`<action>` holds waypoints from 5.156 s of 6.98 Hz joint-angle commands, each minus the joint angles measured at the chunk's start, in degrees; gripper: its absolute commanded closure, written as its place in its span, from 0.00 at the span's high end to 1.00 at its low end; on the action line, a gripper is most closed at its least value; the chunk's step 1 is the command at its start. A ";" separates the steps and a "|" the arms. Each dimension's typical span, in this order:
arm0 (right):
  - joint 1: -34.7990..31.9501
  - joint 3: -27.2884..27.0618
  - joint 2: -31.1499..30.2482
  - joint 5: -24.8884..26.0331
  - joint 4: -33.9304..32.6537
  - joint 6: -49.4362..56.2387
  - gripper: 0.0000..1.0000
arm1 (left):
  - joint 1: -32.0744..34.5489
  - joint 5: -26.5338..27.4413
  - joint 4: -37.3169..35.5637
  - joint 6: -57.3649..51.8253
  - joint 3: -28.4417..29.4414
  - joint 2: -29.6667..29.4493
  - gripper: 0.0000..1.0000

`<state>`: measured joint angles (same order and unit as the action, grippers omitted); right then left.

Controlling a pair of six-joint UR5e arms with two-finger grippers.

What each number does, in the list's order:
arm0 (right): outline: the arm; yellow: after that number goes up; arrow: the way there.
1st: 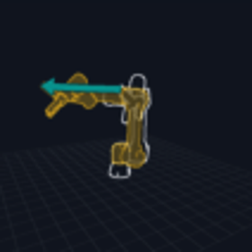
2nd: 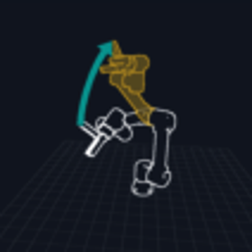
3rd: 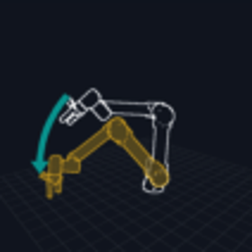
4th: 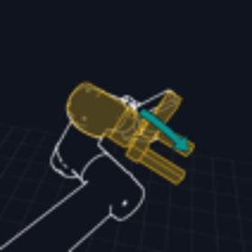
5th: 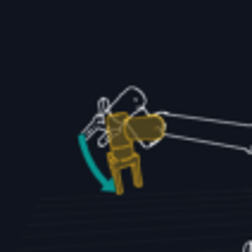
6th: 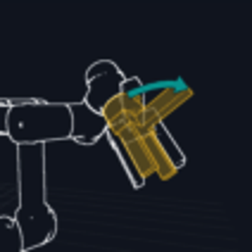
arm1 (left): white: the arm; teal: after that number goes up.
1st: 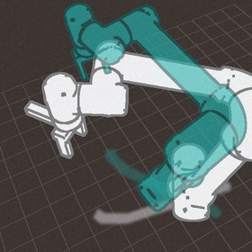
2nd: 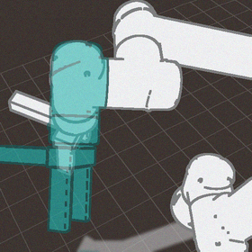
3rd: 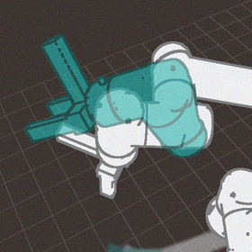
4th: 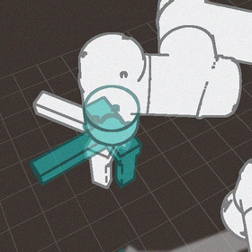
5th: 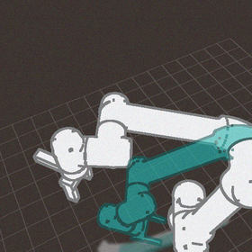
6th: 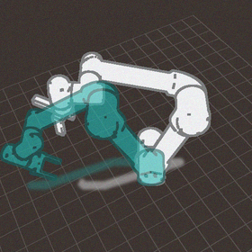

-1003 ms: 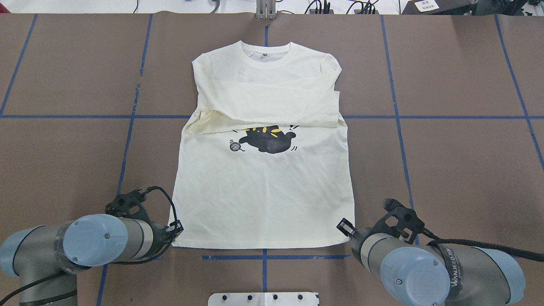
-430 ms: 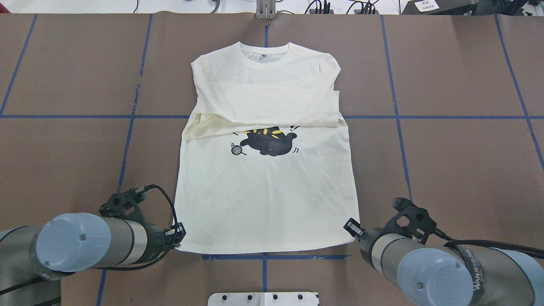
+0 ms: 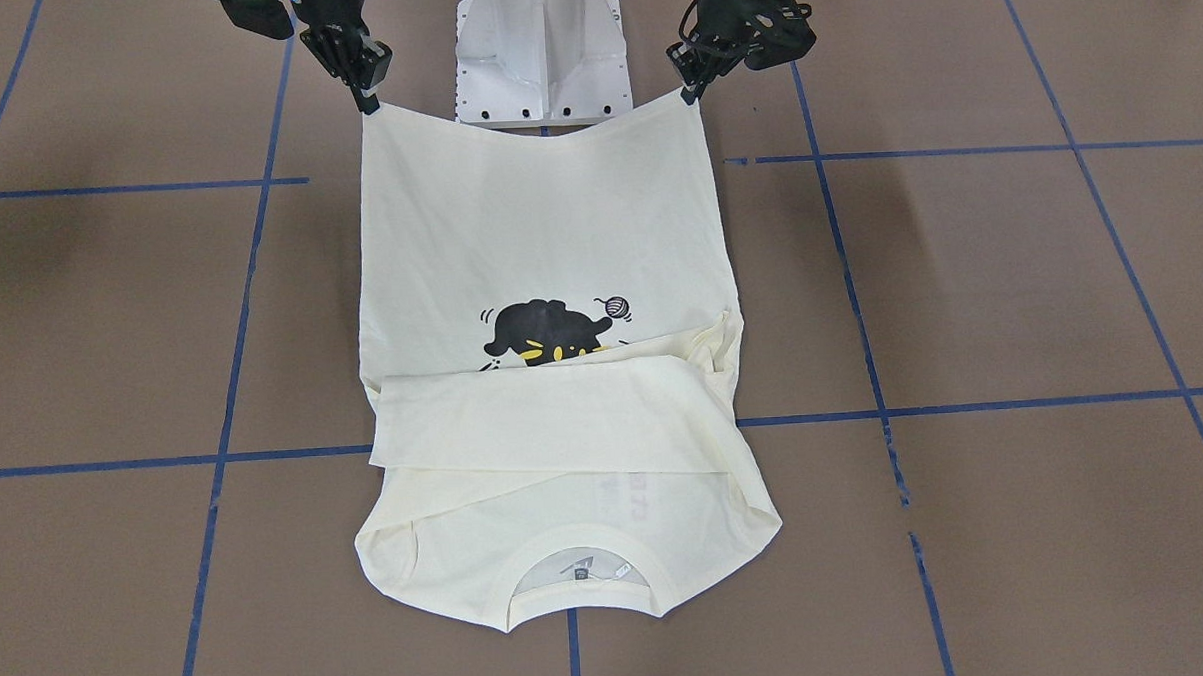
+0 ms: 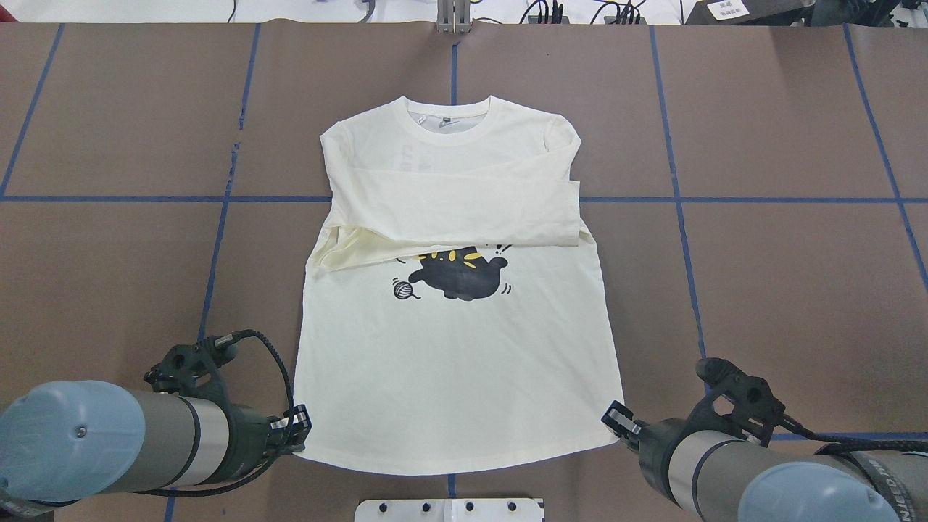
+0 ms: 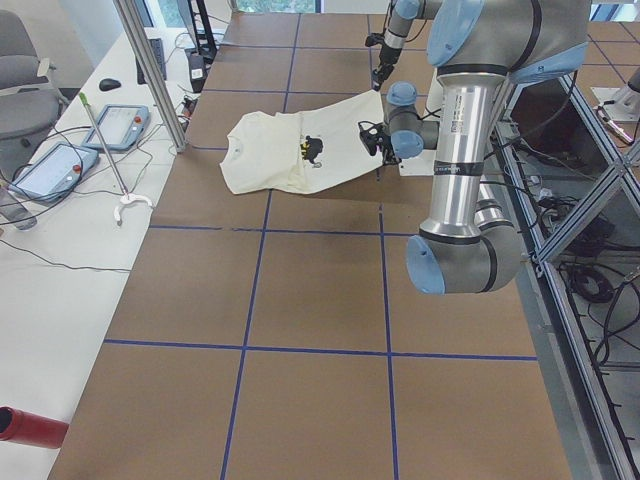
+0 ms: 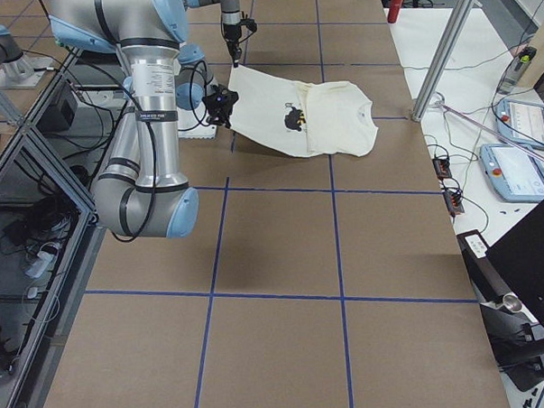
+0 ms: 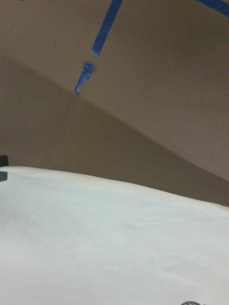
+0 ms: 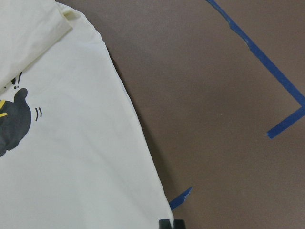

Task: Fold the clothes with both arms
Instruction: 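Lift the hem with both grippers and fold it toward the collar, then release the hem near the collar and raise both grippers, then move the right gripper to the near corner while the left holds the far corner, then grasp the folded shirt corners with both grippers and rotate it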

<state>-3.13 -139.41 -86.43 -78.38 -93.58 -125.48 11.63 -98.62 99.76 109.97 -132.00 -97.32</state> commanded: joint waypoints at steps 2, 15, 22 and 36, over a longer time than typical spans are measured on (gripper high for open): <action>-14.63 8.56 10.95 -4.72 -1.42 17.49 0.00 | 12.11 0.36 -0.62 -6.20 7.65 -8.53 0.00; -43.89 68.39 39.67 -25.77 22.13 35.75 0.00 | 31.78 8.27 18.72 -20.32 61.22 -34.76 0.00; -44.32 65.43 40.03 -26.99 26.52 35.05 0.67 | 32.66 5.39 30.40 -18.75 60.66 -31.45 0.62; -29.56 42.38 16.82 -20.94 25.82 19.84 0.65 | 34.95 -5.00 30.14 -18.65 42.79 -21.95 0.73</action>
<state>-32.73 -97.29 -70.07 -99.56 -67.69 -105.67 46.58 -103.70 129.90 91.32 -89.27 -119.30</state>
